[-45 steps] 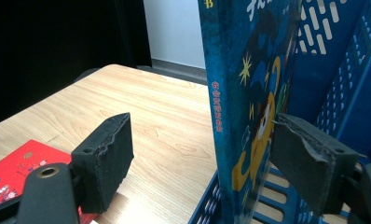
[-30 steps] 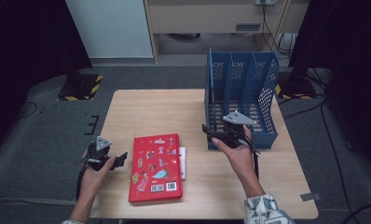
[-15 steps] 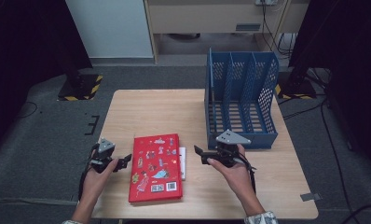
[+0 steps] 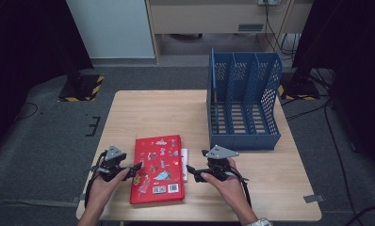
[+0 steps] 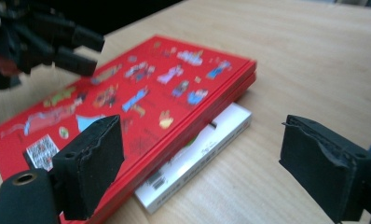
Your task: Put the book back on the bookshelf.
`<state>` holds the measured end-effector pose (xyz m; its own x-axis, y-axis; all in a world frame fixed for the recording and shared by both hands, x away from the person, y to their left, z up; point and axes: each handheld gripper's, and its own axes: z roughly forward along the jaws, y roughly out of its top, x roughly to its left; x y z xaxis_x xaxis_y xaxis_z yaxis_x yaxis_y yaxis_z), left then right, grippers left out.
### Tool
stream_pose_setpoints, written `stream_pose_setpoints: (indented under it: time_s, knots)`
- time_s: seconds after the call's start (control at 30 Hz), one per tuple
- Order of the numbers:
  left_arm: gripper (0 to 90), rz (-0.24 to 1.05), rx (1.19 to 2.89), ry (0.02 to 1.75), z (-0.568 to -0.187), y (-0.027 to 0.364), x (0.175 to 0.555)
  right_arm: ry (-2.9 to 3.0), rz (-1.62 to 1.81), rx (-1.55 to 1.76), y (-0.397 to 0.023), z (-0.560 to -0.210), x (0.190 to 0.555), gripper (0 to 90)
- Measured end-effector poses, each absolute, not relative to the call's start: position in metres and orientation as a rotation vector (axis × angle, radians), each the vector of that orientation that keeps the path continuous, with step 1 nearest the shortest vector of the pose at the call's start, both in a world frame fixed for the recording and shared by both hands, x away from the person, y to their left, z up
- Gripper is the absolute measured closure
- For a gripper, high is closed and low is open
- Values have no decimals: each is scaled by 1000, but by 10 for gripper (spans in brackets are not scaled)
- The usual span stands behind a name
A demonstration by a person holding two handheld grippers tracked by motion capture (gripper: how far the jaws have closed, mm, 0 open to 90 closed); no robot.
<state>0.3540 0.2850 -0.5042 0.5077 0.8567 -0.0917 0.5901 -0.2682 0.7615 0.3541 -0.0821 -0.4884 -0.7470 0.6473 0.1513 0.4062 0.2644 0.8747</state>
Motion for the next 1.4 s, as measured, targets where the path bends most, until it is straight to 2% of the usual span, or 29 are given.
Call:
stream_pose_setpoints:
  time_s: [0.43, 1.4]
  knots:
    - [327, 323, 1957, 1164, -510, 279, 354, 2401, 1409, 955, -70, -498, 352, 149]
    - [290, 347, 2008, 1087, -509, 264, 363, 2478, 1366, 963, -64, -510, 354, 125]
